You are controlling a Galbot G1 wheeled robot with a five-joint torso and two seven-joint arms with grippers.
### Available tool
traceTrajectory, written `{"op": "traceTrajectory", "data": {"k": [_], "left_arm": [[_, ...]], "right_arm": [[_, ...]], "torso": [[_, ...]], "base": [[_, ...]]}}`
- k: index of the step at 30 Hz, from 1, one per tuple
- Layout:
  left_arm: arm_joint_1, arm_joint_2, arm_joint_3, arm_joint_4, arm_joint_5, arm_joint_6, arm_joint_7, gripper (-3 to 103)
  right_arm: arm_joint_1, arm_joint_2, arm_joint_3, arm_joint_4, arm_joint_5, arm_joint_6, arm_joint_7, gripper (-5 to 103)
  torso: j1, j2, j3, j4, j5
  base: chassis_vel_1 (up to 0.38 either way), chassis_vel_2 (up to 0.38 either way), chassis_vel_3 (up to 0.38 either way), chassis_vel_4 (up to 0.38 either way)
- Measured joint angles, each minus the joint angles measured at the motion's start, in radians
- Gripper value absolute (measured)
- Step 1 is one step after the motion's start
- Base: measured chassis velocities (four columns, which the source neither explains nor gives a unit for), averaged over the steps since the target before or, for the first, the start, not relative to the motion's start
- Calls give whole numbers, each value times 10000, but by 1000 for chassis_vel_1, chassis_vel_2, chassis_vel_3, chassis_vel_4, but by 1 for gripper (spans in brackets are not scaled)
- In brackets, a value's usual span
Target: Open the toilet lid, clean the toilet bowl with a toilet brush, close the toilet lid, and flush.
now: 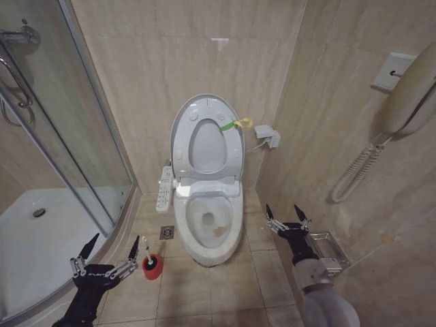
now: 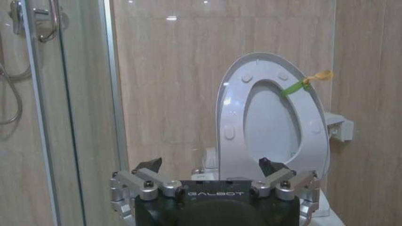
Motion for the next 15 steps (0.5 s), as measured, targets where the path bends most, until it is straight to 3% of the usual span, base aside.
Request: {"op": "traceTrajectory", "data": {"k": [15], "left_arm": [[0, 0, 0, 0, 0, 0, 0, 100]], "right_arm": [[-166, 151, -190, 165, -32, -38, -239, 100]], "torso": [[0, 0, 0, 0, 1]], "base": [[0, 0, 0, 0]]}}
